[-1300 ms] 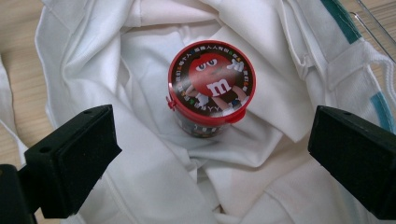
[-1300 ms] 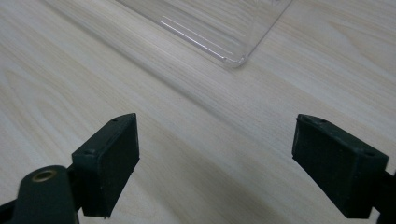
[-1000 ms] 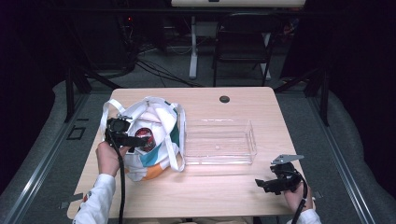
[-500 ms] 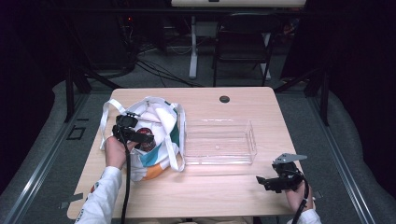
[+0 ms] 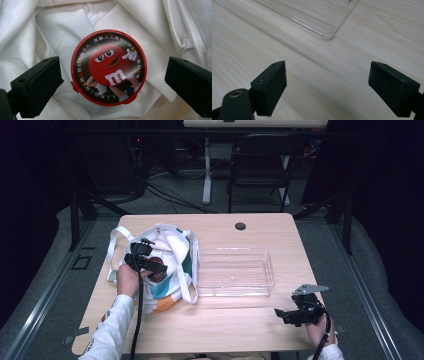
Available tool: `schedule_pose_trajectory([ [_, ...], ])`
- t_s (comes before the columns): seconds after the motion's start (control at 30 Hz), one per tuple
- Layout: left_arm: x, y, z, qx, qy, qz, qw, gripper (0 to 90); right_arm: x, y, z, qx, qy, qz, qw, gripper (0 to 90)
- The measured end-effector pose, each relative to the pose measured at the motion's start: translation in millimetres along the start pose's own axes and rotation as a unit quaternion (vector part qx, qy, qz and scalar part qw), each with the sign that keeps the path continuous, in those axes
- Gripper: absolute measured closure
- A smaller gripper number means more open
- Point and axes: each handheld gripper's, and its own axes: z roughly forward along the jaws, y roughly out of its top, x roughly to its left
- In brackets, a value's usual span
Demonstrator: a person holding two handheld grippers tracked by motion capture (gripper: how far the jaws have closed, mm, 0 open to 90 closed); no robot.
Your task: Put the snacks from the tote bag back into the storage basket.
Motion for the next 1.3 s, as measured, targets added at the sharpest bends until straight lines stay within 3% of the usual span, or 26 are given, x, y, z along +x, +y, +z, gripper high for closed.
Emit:
schedule_pose_trajectory([
  [0.6, -1.6, 2.5, 5.4, 0.024, 0.023, -0.007, 0.9994, 25.3, 0.3, -0.1, 0.0, 0.005, 0.001, 0.0, 1.0, 14.7],
  [0.97, -1.3, 2.9, 1.7, 0.024, 0.02, 0.004, 0.9995, 25.7, 0.3, -0.3, -0.2, 0.005, -0.001, 0.0, 1.0, 14.7],
  [1.3, -3.2, 4.5, -13.4, 0.007, 0.016, 0.013, 0.9998, 27.0, 0.8, 0.0, -0.2, 0.004, 0.0, 0.0, 1.0, 14.7],
])
